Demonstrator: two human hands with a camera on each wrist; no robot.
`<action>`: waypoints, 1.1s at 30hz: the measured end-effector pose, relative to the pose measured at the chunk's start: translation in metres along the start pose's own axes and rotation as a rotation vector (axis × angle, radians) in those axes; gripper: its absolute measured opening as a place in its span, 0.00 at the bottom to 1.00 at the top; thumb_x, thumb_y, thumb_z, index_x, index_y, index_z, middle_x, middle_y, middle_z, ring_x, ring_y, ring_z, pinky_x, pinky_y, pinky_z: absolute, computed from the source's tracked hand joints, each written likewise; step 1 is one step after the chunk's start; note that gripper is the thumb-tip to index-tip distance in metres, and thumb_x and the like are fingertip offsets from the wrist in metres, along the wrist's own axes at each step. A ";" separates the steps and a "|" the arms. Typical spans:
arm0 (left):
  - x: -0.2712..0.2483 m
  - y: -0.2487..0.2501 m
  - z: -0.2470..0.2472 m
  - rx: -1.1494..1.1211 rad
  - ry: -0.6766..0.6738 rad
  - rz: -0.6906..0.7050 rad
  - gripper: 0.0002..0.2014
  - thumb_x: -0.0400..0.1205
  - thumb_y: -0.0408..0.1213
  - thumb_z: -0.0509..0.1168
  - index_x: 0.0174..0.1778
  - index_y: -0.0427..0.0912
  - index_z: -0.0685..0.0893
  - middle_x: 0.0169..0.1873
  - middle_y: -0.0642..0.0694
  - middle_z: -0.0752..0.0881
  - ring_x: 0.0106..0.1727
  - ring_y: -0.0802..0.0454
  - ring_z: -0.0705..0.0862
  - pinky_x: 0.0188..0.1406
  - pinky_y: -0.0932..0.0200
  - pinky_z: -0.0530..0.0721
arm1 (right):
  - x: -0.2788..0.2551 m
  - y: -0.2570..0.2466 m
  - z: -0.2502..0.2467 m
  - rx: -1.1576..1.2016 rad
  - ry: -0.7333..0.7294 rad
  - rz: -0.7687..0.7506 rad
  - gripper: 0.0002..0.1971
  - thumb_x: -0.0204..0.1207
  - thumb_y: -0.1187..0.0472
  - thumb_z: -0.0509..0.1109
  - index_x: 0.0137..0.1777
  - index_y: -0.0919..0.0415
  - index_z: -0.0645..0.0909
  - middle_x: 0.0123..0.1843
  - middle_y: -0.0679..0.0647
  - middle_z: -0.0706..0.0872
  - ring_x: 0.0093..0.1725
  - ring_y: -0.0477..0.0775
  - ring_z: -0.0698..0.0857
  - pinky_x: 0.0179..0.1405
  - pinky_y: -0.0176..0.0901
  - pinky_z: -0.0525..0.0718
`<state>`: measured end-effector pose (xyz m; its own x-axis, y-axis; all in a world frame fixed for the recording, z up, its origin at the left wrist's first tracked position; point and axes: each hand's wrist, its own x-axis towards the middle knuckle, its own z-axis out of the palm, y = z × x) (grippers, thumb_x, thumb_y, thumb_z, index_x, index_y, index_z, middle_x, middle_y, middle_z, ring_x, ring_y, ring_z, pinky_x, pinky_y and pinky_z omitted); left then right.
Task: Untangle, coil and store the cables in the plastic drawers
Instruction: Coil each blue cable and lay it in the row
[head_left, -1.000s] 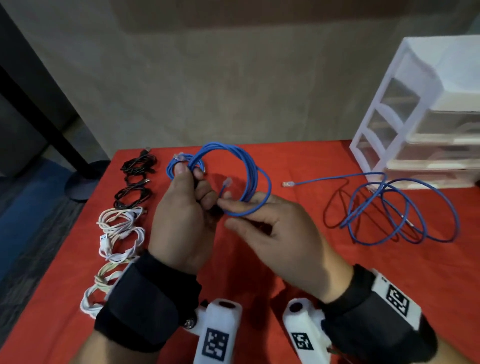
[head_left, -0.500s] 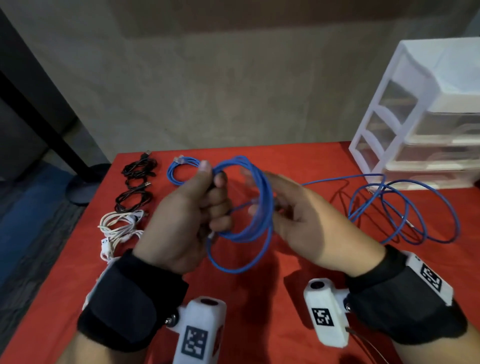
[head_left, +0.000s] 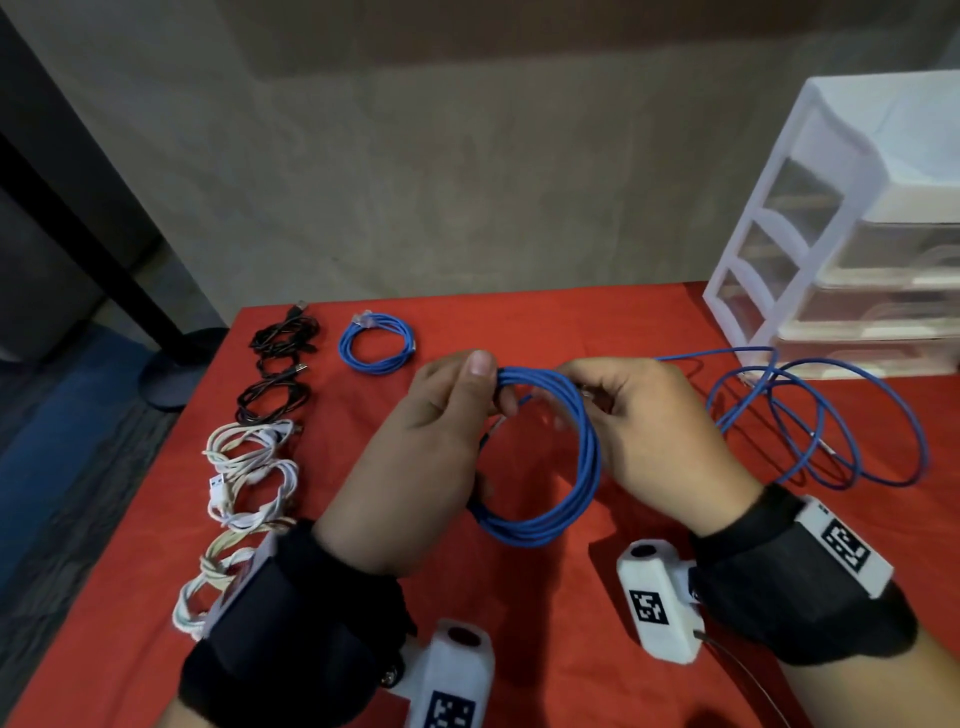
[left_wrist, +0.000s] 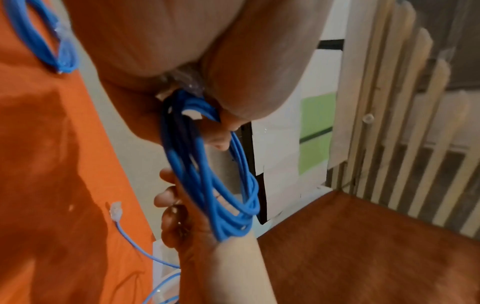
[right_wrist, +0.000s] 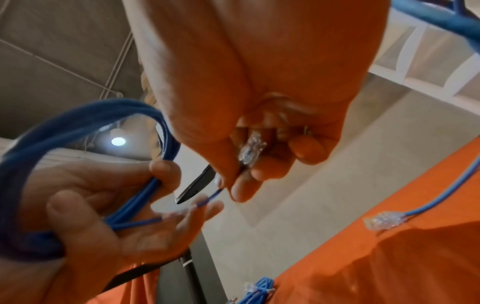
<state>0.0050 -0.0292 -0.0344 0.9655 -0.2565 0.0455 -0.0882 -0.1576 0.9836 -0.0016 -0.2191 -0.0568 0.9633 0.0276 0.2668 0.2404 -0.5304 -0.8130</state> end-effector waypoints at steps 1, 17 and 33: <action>-0.001 -0.001 0.000 0.056 -0.006 0.034 0.18 0.88 0.56 0.56 0.46 0.49 0.87 0.53 0.48 0.85 0.46 0.56 0.87 0.33 0.54 0.84 | 0.001 -0.001 0.000 0.023 0.026 0.007 0.06 0.83 0.58 0.74 0.46 0.53 0.92 0.34 0.52 0.91 0.34 0.53 0.88 0.36 0.57 0.84; 0.010 -0.037 0.015 0.051 0.190 0.157 0.13 0.93 0.45 0.55 0.56 0.48 0.85 0.32 0.65 0.81 0.32 0.65 0.76 0.36 0.55 0.72 | -0.013 -0.041 0.019 -0.105 0.222 -0.088 0.04 0.78 0.55 0.74 0.43 0.49 0.89 0.41 0.40 0.86 0.48 0.41 0.84 0.52 0.46 0.78; 0.007 0.006 0.003 -0.595 -0.083 -0.132 0.18 0.89 0.47 0.61 0.32 0.50 0.71 0.28 0.49 0.55 0.24 0.57 0.52 0.20 0.62 0.53 | -0.008 -0.044 0.014 0.311 0.202 -0.136 0.24 0.78 0.72 0.76 0.68 0.47 0.85 0.62 0.43 0.91 0.61 0.42 0.89 0.64 0.39 0.83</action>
<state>0.0109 -0.0346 -0.0282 0.9345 -0.3484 -0.0733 0.2057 0.3603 0.9099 -0.0184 -0.1844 -0.0304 0.8849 -0.1037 0.4540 0.4185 -0.2506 -0.8730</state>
